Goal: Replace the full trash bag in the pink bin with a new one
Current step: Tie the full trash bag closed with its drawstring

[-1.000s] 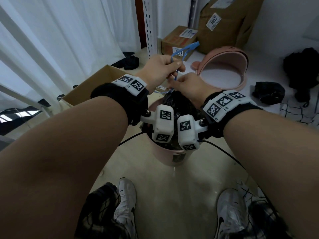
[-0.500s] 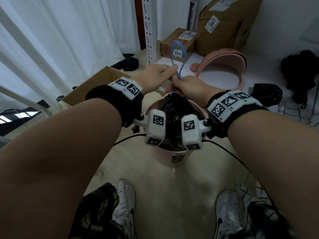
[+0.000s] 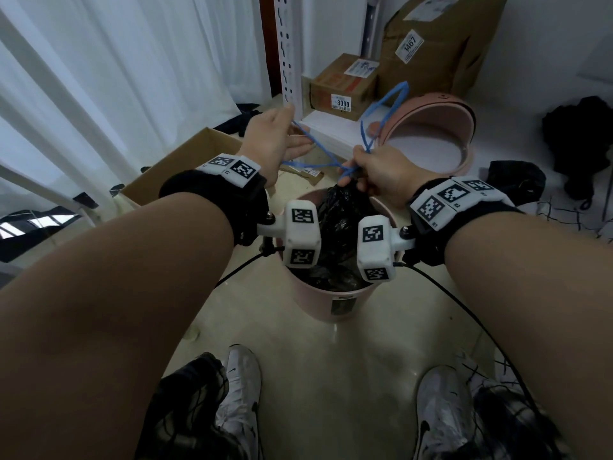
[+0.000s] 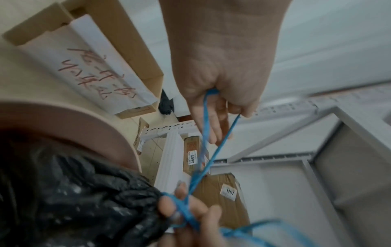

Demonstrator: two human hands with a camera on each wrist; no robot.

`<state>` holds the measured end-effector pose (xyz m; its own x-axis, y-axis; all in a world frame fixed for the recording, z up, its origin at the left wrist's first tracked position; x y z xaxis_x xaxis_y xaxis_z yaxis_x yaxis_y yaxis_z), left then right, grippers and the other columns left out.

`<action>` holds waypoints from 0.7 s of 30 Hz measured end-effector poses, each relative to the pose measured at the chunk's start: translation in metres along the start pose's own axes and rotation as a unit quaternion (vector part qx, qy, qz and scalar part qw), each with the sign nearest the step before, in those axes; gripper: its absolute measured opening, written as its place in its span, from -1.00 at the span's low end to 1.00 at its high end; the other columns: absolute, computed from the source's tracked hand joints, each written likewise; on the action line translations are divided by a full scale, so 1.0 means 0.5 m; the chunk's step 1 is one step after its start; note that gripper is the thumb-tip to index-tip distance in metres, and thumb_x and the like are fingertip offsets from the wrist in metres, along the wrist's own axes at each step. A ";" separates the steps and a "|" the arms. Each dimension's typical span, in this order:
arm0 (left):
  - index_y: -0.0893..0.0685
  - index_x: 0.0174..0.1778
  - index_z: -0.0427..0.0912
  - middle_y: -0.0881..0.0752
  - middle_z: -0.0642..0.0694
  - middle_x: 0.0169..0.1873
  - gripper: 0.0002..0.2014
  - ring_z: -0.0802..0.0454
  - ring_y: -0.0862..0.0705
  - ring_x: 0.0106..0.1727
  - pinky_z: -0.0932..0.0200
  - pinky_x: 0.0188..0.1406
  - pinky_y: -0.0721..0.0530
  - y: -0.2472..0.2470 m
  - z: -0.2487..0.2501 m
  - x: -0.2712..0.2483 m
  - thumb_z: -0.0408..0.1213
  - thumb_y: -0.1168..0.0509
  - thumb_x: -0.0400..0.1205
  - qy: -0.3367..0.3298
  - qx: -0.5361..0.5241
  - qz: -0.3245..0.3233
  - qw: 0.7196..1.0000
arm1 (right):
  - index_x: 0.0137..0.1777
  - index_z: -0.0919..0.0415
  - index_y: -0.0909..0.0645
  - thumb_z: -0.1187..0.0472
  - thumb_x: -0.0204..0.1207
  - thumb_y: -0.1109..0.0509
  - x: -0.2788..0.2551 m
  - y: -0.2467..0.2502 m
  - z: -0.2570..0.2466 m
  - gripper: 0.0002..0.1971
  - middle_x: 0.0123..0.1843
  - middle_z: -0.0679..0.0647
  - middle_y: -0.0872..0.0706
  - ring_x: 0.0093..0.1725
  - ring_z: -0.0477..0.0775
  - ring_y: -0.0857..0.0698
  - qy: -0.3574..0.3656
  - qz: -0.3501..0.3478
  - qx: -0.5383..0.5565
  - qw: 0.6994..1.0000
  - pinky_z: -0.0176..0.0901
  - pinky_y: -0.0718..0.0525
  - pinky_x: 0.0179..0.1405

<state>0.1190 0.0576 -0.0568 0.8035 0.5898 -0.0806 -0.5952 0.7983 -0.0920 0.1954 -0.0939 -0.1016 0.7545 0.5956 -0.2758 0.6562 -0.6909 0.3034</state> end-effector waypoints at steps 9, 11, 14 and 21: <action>-0.41 -0.28 -0.15 -0.45 0.00 -0.56 -0.71 0.10 -0.35 -0.59 0.28 -0.60 -0.34 -0.040 -0.020 -0.002 -0.08 -0.21 0.69 -0.027 0.273 -0.095 0.957 | -0.25 0.29 -0.57 0.09 0.75 0.00 -0.015 -0.010 0.009 -0.54 -0.35 0.16 -0.63 -0.61 -0.14 -0.56 -0.032 0.003 0.111 0.993 -0.40 -0.58 -0.62; -0.63 -0.07 -0.26 -0.70 -0.18 -0.27 -0.59 0.00 -0.51 -0.34 0.20 -0.36 -0.41 -0.065 -0.050 -0.017 0.09 -0.29 0.59 -0.003 0.421 -0.186 0.888 | -0.26 0.29 -0.59 0.10 0.75 -0.01 -0.016 -0.008 0.011 -0.54 -0.35 0.15 -0.63 -0.54 -0.11 -0.55 -0.036 0.001 0.119 0.992 -0.40 -0.58 -0.60; -0.69 -0.20 -0.03 -0.78 -0.03 -0.20 -0.68 0.21 -0.55 -0.32 0.28 -0.34 -0.42 -0.081 -0.082 -0.038 0.17 -0.30 0.54 0.039 0.484 -0.262 0.834 | -0.24 0.30 -0.62 0.07 0.75 -0.02 -0.014 -0.008 0.017 -0.53 -0.36 0.14 -0.62 -0.55 -0.12 -0.55 -0.047 -0.019 0.133 0.990 -0.38 -0.58 -0.60; -0.62 -0.48 -0.14 -0.56 0.10 -0.68 -0.71 0.31 -0.47 -0.59 0.45 -0.51 -0.40 -0.090 -0.053 -0.020 -0.20 -0.37 0.58 -0.020 0.421 -0.207 0.883 | -0.26 0.29 -0.63 0.21 0.61 -0.32 -0.015 -0.027 0.005 -0.76 -0.57 -0.03 -0.65 -0.62 -0.23 -0.57 -0.004 -0.065 0.101 0.993 -0.48 -0.58 -0.57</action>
<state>0.1375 0.0124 -0.0783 0.9602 0.2173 -0.1754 -0.0463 0.7434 0.6672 0.1809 -0.0899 -0.1061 0.6628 0.6824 -0.3083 0.7320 -0.6772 0.0749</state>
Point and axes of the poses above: each hand's wrist, its own x-axis towards the middle knuckle, its own y-axis out of the back of the hand, z = x × y, the point moved 9 cm from there along x, towards the middle knuckle
